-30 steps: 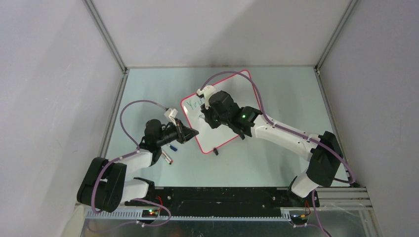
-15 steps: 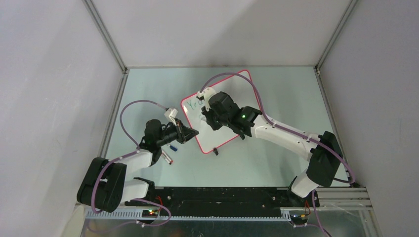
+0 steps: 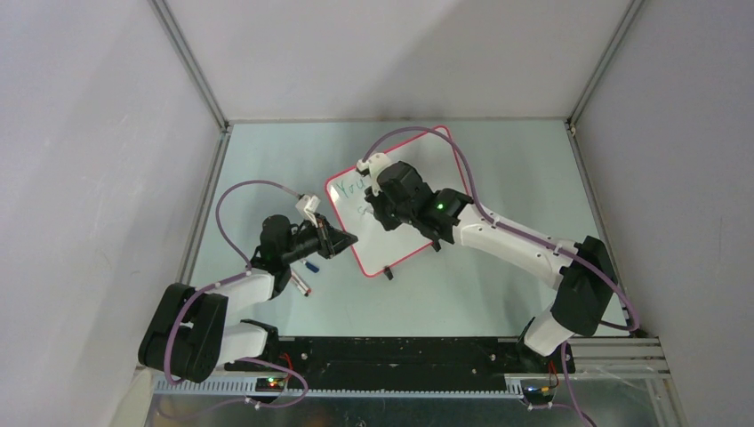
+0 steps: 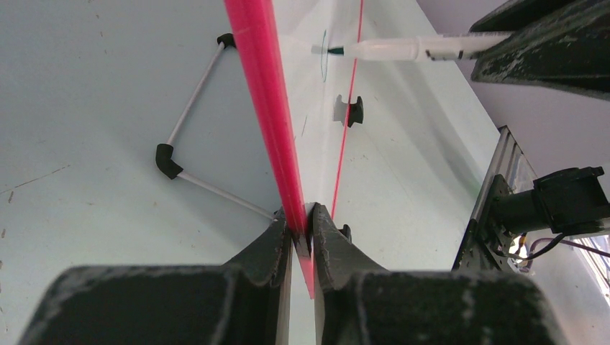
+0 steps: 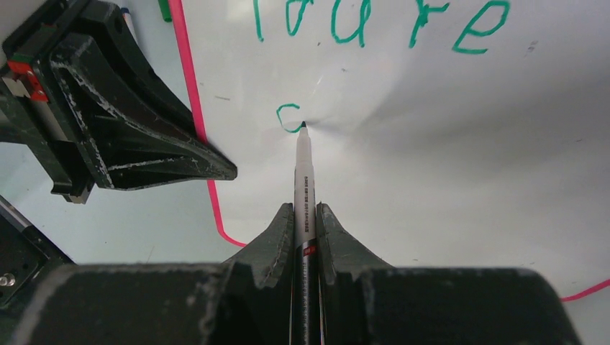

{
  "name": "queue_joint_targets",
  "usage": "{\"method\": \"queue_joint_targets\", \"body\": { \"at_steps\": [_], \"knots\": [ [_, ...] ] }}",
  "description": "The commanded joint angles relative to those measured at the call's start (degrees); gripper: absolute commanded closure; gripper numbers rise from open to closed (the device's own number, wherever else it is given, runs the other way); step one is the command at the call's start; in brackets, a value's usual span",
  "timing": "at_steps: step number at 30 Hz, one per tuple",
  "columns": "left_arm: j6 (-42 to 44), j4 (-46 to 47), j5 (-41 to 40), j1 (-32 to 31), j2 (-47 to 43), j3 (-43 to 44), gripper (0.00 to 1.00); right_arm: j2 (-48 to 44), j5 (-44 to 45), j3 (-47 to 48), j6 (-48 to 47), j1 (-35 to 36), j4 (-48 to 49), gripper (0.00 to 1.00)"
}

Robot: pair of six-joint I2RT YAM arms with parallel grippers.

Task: Write a sentence on the whiteboard

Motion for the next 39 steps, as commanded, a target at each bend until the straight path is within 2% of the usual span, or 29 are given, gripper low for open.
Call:
{"method": "queue_joint_targets", "body": {
  "at_steps": [1,21,39],
  "knots": [
    [4.78,-3.21,-4.05,0.06,0.03,0.12,0.94,0.41,0.55,4.01,-0.52,-0.62,0.58,1.00],
    [4.79,-3.21,-4.10,0.08,-0.08,0.08,0.94,2.47,-0.53,8.48,-0.54,-1.47,-0.66,1.00],
    [4.86,-3.30,-4.18,-0.07,-0.27,0.10,0.94,1.77,-1.34,6.13,0.35,-1.72,-1.00,1.00]
  ]
}}
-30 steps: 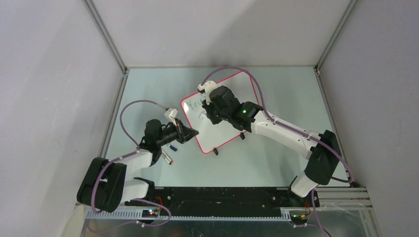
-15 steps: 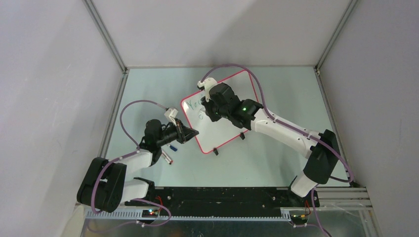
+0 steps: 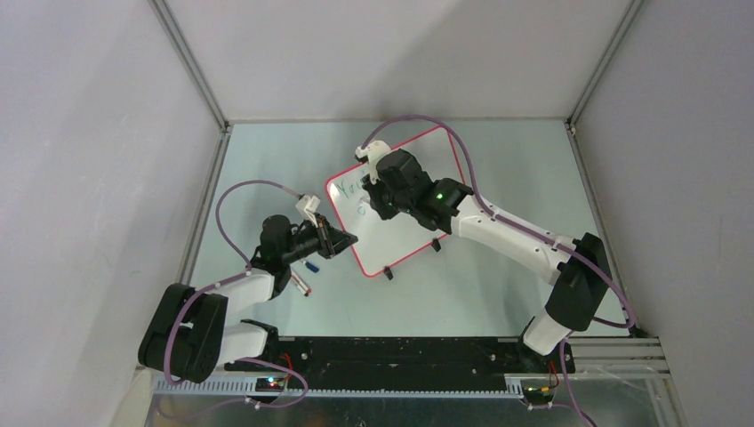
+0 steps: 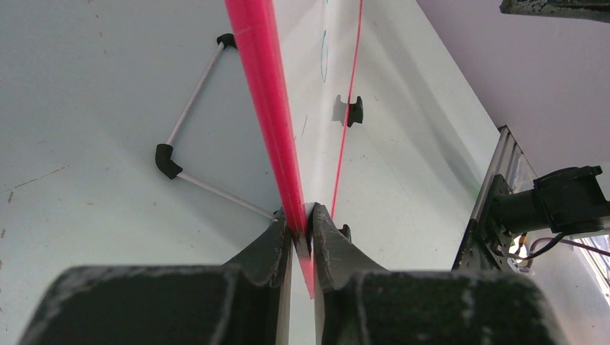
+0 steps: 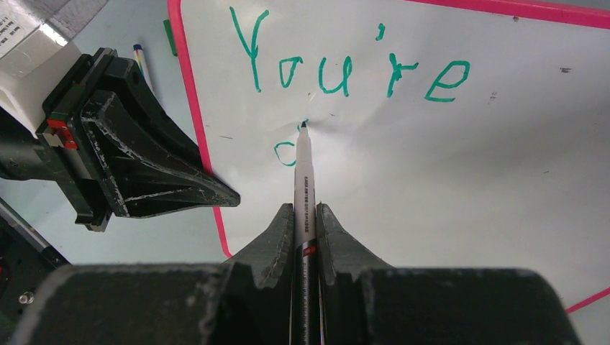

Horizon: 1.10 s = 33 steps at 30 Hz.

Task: Write a sentence on the whiteboard

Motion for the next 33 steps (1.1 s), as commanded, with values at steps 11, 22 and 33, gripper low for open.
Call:
{"method": "queue_joint_targets", "body": {
  "at_steps": [11,22,33],
  "knots": [
    [4.89,-3.21,-4.16,0.05,-0.16,0.04,0.93,-1.23,-0.61,-2.12,0.65,-0.01,0.01,1.00],
    [4.89,-3.19,-4.21,-0.03,-0.22,0.03,0.94,-2.31,-0.46,-4.33,1.04,0.20,-0.50,1.00],
    [4.89,-3.39,-4.27,-0.05,-0.34,0.01,0.94,-2.72,0.44,-5.13,1.10,0.24,-0.65,1.00]
  ]
}}
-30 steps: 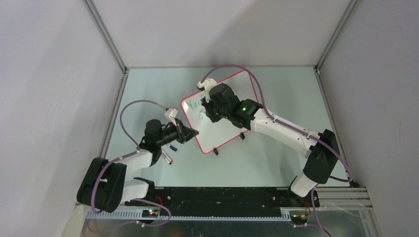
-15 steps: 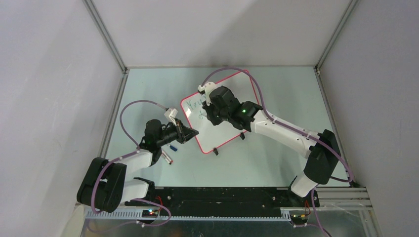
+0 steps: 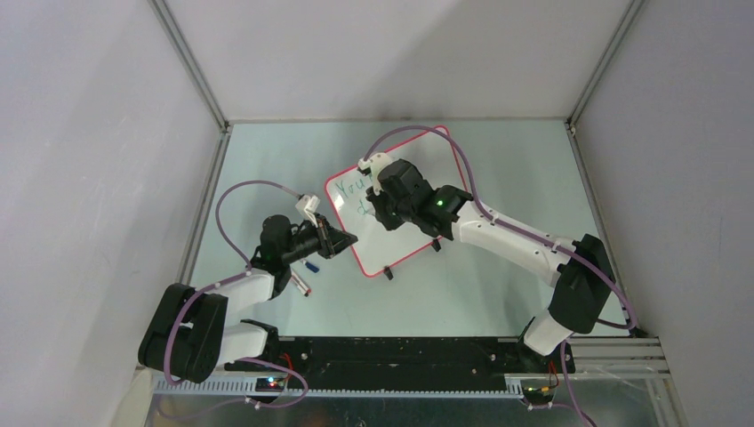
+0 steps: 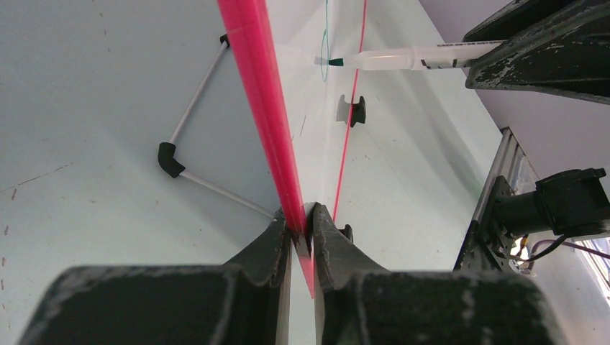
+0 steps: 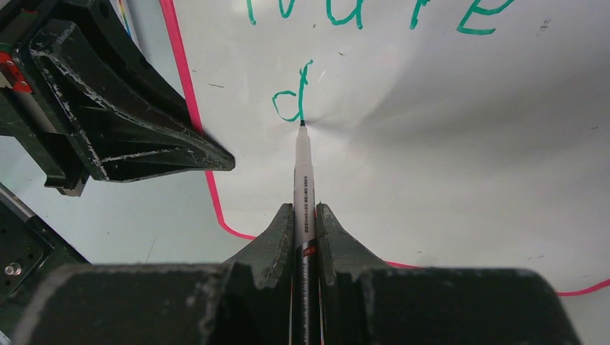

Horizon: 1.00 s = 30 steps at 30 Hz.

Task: Write a sentence on the whiteboard

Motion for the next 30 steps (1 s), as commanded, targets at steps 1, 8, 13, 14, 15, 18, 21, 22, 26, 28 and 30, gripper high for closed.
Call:
{"method": "queue_joint_targets", "body": {
  "at_steps": [1,8,13,14,15,18,21,22,26,28,30],
  "knots": [
    [4.94,-3.12,-3.84,-0.03,-0.32,0.02,0.94,-1.60,1.61,-0.52,0.34,-0.02,0.43,1.00],
    [5.04,-3.28,-3.94,-0.03,-0.40,0.04,0.94,-2.05,1.65,-0.45,0.18,-0.38,0.84,1.00],
    [5.07,-3.30,-3.92,-0.03,-0.32,0.08,0.94,-3.83,1.46,-0.50,0.23,-0.39,1.49,1.00],
    [5.07,-3.26,-3.92,-0.05,-0.32,0.05,0.94,-4.42,1.34,-0.52,0.23,-0.40,1.62,1.00],
    [5.08,-3.28,-3.92,-0.04,-0.25,0.10,0.94,-4.65,1.22,-0.52,0.19,-0.43,1.87,1.00],
    [5.03,-3.19,-3.70,-0.07,-0.05,0.12,0.94,-5.67,0.29,-0.52,0.18,-0.66,2.23,1.00],
    [4.96,-3.13,-3.55,-0.03,0.03,0.12,0.94,-5.88,-0.52,-0.53,0.25,-1.12,2.63,1.00],
    [5.00,-3.13,-3.56,-0.05,0.10,0.12,0.94,-5.75,-0.68,-0.46,0.31,-1.26,2.76,1.00],
    [4.94,-3.12,-3.59,-0.07,0.01,0.14,0.94,-5.18,-1.11,-0.44,0.32,-1.68,3.20,1.00],
    [4.99,-3.13,-3.59,-0.03,-0.05,0.12,0.94,-4.83,-1.20,-0.39,0.26,-1.81,3.36,1.00],
    [4.96,-3.19,-3.65,-0.07,-0.05,0.20,0.94,-4.50,-1.20,-0.32,0.26,-1.78,3.45,1.00]
  ]
}}
